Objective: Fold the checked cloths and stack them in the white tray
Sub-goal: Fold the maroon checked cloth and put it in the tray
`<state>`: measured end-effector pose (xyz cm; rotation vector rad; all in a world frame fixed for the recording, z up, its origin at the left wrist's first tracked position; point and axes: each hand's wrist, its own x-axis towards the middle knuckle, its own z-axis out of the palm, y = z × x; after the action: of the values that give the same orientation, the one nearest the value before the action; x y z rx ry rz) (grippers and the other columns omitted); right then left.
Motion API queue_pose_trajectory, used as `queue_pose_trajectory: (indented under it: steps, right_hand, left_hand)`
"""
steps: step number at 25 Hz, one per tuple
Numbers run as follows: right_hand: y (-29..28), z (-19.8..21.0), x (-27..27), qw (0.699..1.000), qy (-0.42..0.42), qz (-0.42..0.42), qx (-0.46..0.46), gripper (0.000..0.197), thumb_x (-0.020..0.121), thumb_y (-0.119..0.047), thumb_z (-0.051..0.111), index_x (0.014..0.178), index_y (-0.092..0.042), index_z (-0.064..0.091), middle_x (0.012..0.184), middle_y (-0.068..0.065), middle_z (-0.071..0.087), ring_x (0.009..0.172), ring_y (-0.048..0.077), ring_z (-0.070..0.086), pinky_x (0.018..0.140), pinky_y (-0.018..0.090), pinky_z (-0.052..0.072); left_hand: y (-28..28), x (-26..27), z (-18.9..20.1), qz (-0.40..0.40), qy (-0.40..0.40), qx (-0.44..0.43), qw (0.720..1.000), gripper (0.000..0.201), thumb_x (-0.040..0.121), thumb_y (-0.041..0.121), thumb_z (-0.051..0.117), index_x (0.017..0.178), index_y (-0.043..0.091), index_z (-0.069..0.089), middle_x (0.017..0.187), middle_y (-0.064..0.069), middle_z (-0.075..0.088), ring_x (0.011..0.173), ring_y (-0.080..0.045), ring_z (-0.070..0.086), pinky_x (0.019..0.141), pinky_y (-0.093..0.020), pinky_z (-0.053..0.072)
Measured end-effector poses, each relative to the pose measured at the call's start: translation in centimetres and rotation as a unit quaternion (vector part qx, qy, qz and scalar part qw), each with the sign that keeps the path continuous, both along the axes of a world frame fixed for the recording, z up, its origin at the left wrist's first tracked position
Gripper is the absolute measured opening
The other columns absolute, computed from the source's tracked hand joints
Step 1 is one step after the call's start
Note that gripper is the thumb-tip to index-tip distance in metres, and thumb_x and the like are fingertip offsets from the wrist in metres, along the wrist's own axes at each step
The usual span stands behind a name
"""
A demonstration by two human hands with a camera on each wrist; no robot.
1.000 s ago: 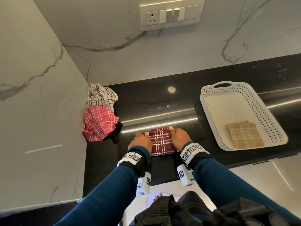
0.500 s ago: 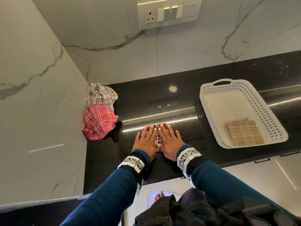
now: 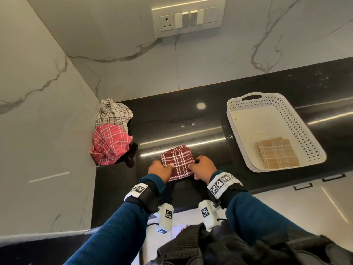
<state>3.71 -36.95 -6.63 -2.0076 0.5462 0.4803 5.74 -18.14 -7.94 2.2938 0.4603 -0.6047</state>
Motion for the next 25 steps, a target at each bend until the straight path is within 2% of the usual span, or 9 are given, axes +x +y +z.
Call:
queue_pose_trajectory:
  steps: [3, 4, 6, 9, 12, 16, 20, 23, 25]
  right_hand:
    - [-0.9, 1.3, 0.5, 0.990, 0.078, -0.061, 0.103, 0.023, 0.089, -0.025, 0.069, 0.084, -0.003, 0.064, 0.077, 0.015, 0.066, 0.061, 0.026, 0.062, 0.058, 0.037, 0.059]
    - [-1.3, 1.7, 0.5, 0.982, 0.099, -0.077, 0.142, 0.021, 0.089, -0.023, 0.069, 0.088, -0.002, 0.065, 0.079, 0.015, 0.066, 0.063, 0.025, 0.061, 0.058, 0.034, 0.058]
    - [-2.1, 2.7, 0.8, 0.963, 0.103, -0.104, 0.228, 0.019, 0.090, -0.014, 0.070, 0.098, 0.003, 0.066, 0.089, 0.018, 0.068, 0.070, 0.025, 0.065, 0.059, 0.033, 0.059]
    - [-4.6, 4.1, 1.5, 0.957, 0.045, -0.098, 0.268, 0.017, 0.090, -0.008, 0.069, 0.103, 0.002, 0.067, 0.093, 0.015, 0.072, 0.074, 0.022, 0.070, 0.062, 0.032, 0.057]
    - [-9.4, 6.9, 2.6, 0.960, -0.030, -0.079, 0.266, 0.017, 0.089, -0.010, 0.071, 0.105, -0.006, 0.067, 0.101, 0.014, 0.075, 0.085, 0.023, 0.074, 0.076, 0.038, 0.062]
    - [-18.0, 9.4, 3.2, 0.966, -0.097, -0.071, 0.229, 0.031, 0.083, -0.014, 0.077, 0.113, -0.011, 0.069, 0.103, 0.010, 0.076, 0.091, 0.025, 0.076, 0.088, 0.046, 0.060]
    - [-26.5, 9.9, 2.3, 0.973, -0.115, -0.083, 0.181, 0.023, 0.089, -0.021, 0.071, 0.110, -0.011, 0.072, 0.100, 0.007, 0.078, 0.092, 0.023, 0.075, 0.090, 0.046, 0.059]
    - [-31.3, 9.4, 1.2, 0.979, -0.111, -0.092, 0.142, 0.019, 0.094, -0.029, 0.067, 0.105, -0.015, 0.072, 0.097, 0.003, 0.078, 0.091, 0.021, 0.075, 0.088, 0.047, 0.060]
    - [-33.7, 9.0, 0.4, 0.985, -0.104, -0.080, 0.115, 0.014, 0.094, -0.025, 0.067, 0.103, -0.016, 0.072, 0.098, 0.004, 0.077, 0.091, 0.021, 0.075, 0.088, 0.046, 0.060]
  left_hand:
    - [-0.8, -0.2, 0.9, 0.048, 0.079, -0.128, 0.987, 0.047, 0.086, 0.053, 0.066, 0.089, 0.006, 0.068, 0.067, -0.006, 0.066, 0.054, -0.020, 0.057, 0.054, -0.026, 0.045]
    - [-1.2, -0.4, 1.6, 0.059, 0.108, -0.171, 0.978, 0.042, 0.090, 0.049, 0.065, 0.082, 0.008, 0.066, 0.059, -0.005, 0.061, 0.046, -0.017, 0.049, 0.049, -0.023, 0.038]
    - [-1.6, -0.6, 2.9, 0.067, 0.121, -0.239, 0.961, 0.037, 0.092, 0.045, 0.065, 0.081, 0.010, 0.063, 0.055, -0.005, 0.056, 0.042, -0.015, 0.043, 0.047, -0.021, 0.034]
    - [-4.0, 0.3, 4.4, 0.075, 0.056, -0.278, 0.956, 0.031, 0.090, 0.041, 0.069, 0.097, 0.012, 0.066, 0.072, -0.005, 0.070, 0.056, -0.016, 0.060, 0.056, -0.027, 0.046]
    - [-8.7, 1.8, 7.0, 0.075, -0.015, -0.318, 0.945, 0.024, 0.091, 0.034, 0.070, 0.105, 0.015, 0.068, 0.100, -0.007, 0.076, 0.082, -0.021, 0.071, 0.067, -0.034, 0.055]
    - [-16.4, 4.2, 9.7, 0.007, -0.056, -0.349, 0.936, 0.037, 0.080, 0.035, 0.079, 0.107, 0.011, 0.072, 0.107, -0.015, 0.075, 0.101, -0.034, 0.071, 0.094, -0.049, 0.055]
    - [-24.8, 4.5, 10.3, -0.076, -0.042, -0.312, 0.946, 0.032, 0.085, 0.031, 0.078, 0.112, 0.015, 0.069, 0.108, -0.008, 0.075, 0.099, -0.026, 0.073, 0.091, -0.046, 0.057]
    - [-29.4, 3.7, 9.0, -0.071, -0.034, -0.297, 0.951, 0.044, 0.077, 0.032, 0.083, 0.113, 0.016, 0.065, 0.110, -0.008, 0.074, 0.095, -0.027, 0.073, 0.084, -0.051, 0.060]
    - [-31.8, 2.7, 8.0, -0.083, -0.024, -0.273, 0.958, 0.037, 0.087, 0.027, 0.076, 0.118, 0.012, 0.064, 0.111, -0.010, 0.073, 0.095, -0.027, 0.073, 0.081, -0.050, 0.061]
